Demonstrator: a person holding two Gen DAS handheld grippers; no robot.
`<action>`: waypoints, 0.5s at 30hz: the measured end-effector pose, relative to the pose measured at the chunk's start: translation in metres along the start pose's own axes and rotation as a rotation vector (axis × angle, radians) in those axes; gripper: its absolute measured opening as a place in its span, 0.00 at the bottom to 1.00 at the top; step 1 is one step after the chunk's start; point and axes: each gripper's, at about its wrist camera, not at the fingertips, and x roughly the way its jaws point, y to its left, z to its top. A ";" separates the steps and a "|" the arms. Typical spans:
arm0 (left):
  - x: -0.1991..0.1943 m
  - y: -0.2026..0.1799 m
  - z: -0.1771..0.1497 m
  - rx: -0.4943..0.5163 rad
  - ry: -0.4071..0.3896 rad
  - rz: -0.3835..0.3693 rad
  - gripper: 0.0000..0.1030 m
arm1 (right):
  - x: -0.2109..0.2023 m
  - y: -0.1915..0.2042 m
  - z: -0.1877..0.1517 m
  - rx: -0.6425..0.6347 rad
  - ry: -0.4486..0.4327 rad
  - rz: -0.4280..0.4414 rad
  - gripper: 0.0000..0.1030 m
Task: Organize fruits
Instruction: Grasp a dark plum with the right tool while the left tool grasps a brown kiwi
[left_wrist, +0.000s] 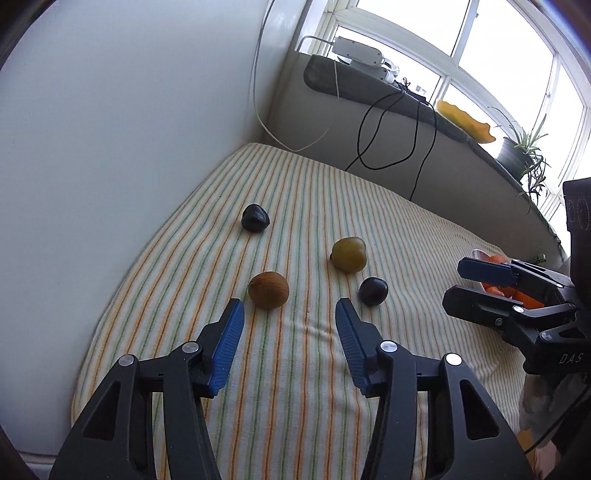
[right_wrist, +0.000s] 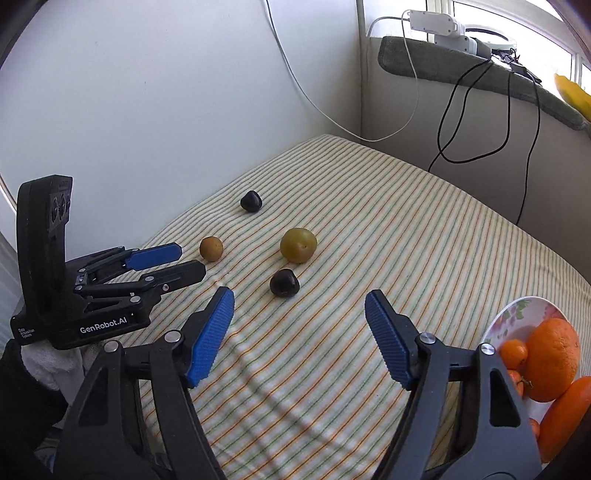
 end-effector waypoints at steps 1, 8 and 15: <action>0.001 0.002 0.002 -0.004 0.000 -0.001 0.46 | 0.004 0.001 0.001 0.001 0.007 0.003 0.69; 0.016 0.012 0.005 -0.024 0.036 -0.017 0.36 | 0.033 0.006 0.002 -0.001 0.058 0.029 0.46; 0.023 0.010 0.007 -0.021 0.049 -0.019 0.36 | 0.052 0.008 0.005 -0.007 0.083 0.011 0.41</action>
